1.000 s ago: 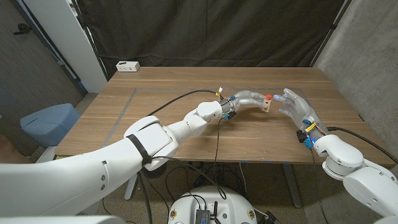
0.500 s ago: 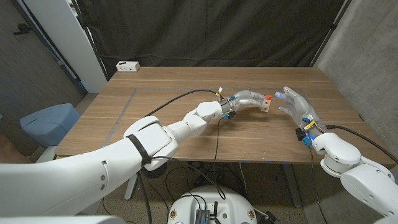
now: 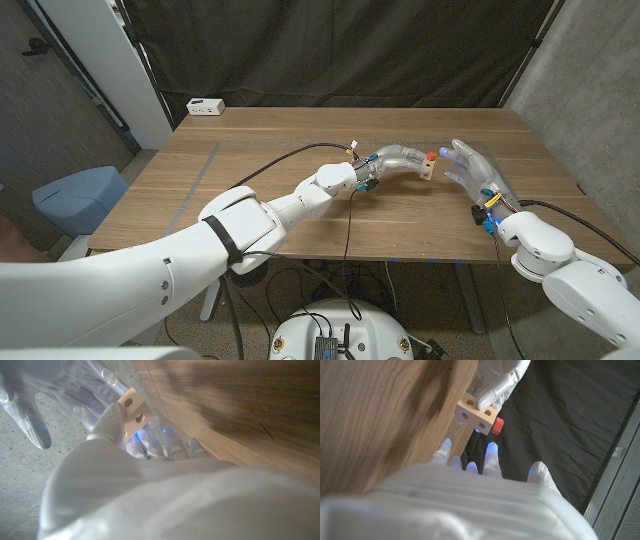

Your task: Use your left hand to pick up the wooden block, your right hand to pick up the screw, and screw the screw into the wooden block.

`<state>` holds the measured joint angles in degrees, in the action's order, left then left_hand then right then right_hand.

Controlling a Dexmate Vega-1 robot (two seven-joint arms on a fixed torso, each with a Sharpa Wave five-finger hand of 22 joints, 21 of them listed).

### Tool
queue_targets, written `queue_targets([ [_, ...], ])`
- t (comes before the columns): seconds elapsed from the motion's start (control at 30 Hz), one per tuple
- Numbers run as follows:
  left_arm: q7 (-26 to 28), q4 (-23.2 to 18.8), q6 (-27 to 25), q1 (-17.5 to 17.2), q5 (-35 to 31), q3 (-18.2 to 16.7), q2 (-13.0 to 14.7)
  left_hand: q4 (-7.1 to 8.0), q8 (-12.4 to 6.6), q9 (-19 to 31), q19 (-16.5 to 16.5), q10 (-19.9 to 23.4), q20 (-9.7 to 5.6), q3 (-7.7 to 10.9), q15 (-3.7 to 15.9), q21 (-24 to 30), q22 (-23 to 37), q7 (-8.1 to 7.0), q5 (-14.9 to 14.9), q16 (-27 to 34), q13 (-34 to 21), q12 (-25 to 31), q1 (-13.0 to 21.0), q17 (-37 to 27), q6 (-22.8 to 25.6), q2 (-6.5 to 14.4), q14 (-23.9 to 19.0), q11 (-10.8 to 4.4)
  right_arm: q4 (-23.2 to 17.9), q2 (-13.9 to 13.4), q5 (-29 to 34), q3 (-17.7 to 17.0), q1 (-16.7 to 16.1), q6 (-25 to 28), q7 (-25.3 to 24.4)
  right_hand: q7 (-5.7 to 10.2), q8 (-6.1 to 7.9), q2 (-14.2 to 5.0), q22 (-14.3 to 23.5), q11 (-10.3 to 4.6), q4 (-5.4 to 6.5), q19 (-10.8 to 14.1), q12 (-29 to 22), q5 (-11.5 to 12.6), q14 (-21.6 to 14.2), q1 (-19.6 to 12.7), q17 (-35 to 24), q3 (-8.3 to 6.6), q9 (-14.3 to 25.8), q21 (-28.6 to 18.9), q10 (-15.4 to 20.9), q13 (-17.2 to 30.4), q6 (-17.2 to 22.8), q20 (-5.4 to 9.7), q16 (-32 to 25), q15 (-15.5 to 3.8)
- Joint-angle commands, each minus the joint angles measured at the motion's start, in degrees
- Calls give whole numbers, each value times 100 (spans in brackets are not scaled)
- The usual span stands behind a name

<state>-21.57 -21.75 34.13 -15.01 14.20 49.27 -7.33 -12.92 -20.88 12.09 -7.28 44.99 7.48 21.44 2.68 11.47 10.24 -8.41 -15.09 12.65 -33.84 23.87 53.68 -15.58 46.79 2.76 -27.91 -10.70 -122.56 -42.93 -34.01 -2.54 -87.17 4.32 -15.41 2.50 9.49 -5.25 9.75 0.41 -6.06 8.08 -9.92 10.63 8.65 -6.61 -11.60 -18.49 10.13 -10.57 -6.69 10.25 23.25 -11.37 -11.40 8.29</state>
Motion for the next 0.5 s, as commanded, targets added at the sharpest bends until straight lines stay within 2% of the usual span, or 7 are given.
queue_targets([
  [0.03, -7, -16, 67, -17, -5, -7, 18, 403, -52, 34, -34, 38, 24, 429, 332, 35, 24, 158, -20, 28, -32, 198, -421, -14, 446, 511, -46, -3, 99, -72, -102, 121, 124, -42, 101, -8, 4, 19, 6, 14, -3, -48, -11, 8, 58, 39, -14, 32, 8, 6, -71, 21, -40, -16, 5, 4],
  [0.17, -5, -20, 82, -22, -12, -6, 22, 397, -49, 34, -32, 45, 22, 427, 339, 34, 24, 159, -19, 31, -33, 202, -418, -11, 439, 500, -58, -8, 113, -82, -109, 147, 132, -86, 105, -8, 29, 16, 6, 20, 1, -51, -20, 10, 60, 45, -15, 33, 8, 3, -71, 20, -7, -20, 3, 6],
  [0.37, -22, -28, 108, -33, -10, -12, 20, 399, -49, 34, -35, 44, 24, 431, 337, 35, 25, 162, -20, 32, -36, 204, -411, -15, 439, 514, -54, -1, 117, -94, -119, 160, 113, -149, 106, 31, 108, 14, 6, -86, -1, -60, -60, 16, 64, 46, -11, 31, 7, -4, -29, 19, 156, -24, -4, 5],
  [0.5, -36, -38, 132, -42, -14, -13, 23, 399, -44, 34, -35, 43, 22, 434, 337, 35, 25, 153, -21, 28, -35, 203, -413, -8, 425, 507, -57, -6, 109, -106, -115, 166, 99, -180, 103, 48, 151, 6, 6, -101, -6, -63, -77, 20, 56, 37, -7, 24, 7, -7, 0, 18, 279, -23, -10, -3],
])
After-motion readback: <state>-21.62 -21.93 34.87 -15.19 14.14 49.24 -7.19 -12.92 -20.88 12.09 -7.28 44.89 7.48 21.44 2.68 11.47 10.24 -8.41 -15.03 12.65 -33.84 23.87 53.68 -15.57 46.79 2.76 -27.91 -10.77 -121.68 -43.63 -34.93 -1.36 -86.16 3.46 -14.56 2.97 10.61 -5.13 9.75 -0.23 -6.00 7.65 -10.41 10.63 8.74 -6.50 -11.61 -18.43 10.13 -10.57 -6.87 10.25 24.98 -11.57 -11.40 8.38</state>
